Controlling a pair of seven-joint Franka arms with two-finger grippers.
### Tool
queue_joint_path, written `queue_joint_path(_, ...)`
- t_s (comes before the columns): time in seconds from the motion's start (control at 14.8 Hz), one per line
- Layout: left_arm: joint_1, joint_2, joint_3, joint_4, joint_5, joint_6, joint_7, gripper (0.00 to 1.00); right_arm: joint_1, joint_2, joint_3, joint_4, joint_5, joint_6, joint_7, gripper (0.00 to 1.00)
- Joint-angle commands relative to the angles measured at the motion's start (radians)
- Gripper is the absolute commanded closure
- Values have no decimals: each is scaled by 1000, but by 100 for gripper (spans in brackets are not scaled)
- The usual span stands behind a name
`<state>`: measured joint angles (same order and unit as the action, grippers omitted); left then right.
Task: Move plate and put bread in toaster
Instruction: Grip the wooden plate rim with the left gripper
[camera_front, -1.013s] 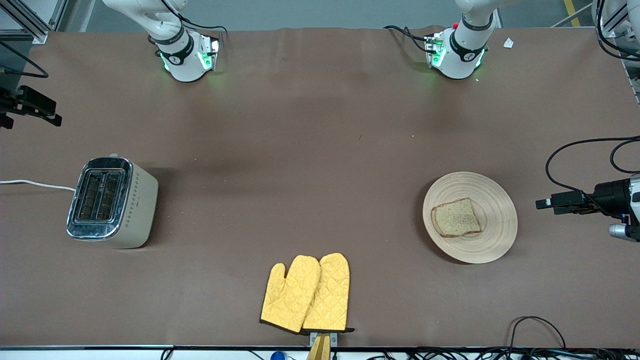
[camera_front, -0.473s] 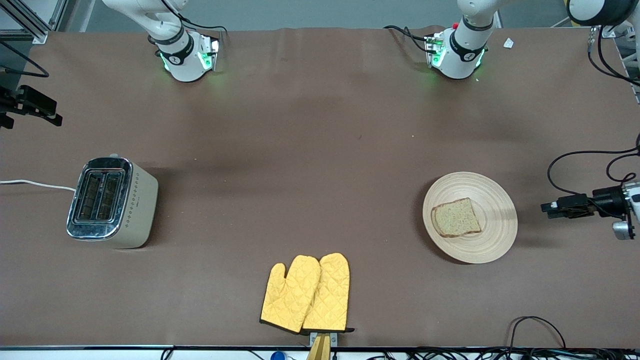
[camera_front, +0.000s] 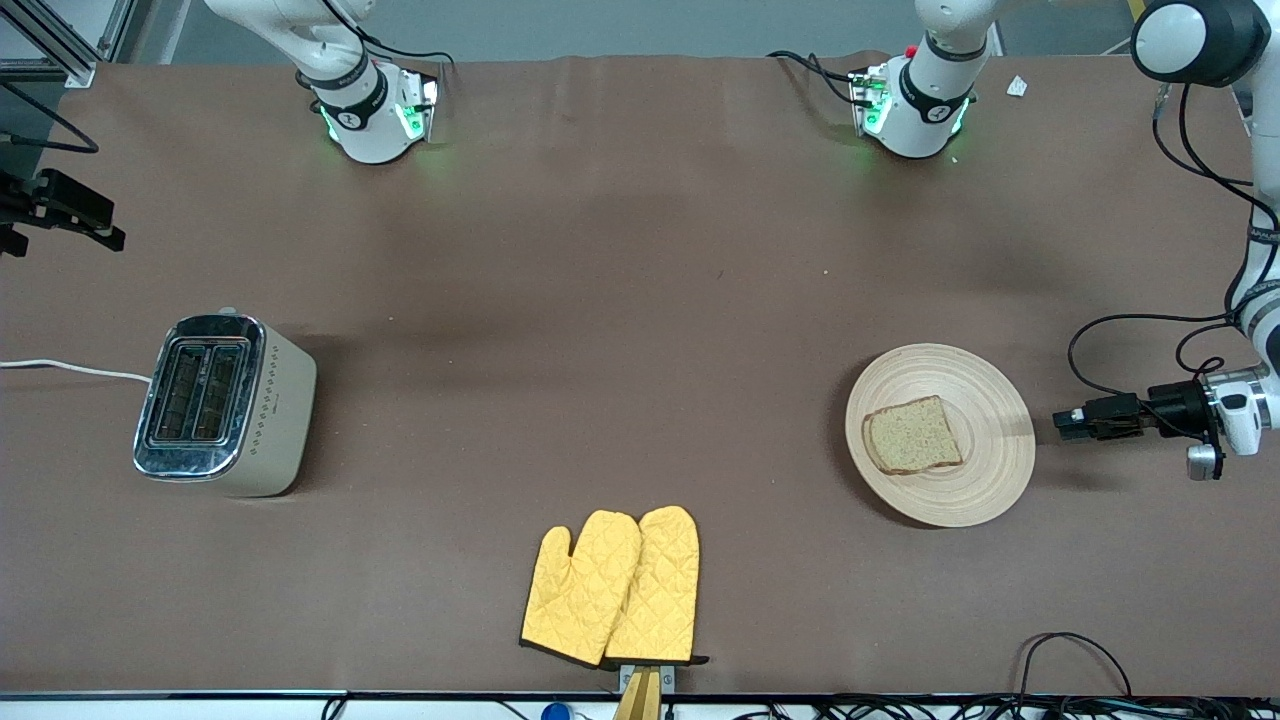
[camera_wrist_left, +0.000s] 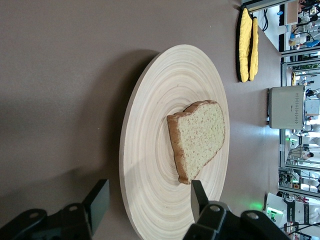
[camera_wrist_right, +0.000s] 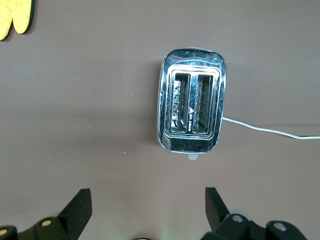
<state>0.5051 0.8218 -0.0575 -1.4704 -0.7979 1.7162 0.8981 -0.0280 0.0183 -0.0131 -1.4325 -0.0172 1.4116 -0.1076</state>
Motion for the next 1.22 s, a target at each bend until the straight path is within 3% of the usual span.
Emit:
queue_joint_path(0.0, 7, 28, -4, 9, -23, -6, 39, 27, 10, -35, -10, -25, 0, 1, -7, 0)
queue_joint_path(0.54, 6, 71, -4, 10, -38, -6, 42, 34, 52, -34, -25, -23, -1, -5, 9, 0)
queue_joint_path(0.74, 1, 79, -5, 12, -44, -6, 42, 37, 89, -31, -65, -26, -1, -3, 9, 0)
queue_joint_path(0.95, -2, 89, -5, 12, -53, -6, 42, 42, 86, -32, -65, -35, -3, -23, 8, 0)
queue_joint_path(1.15, -3, 89, -8, 13, -53, -6, 42, 56, 91, -32, -65, -28, -4, -20, 8, 0)
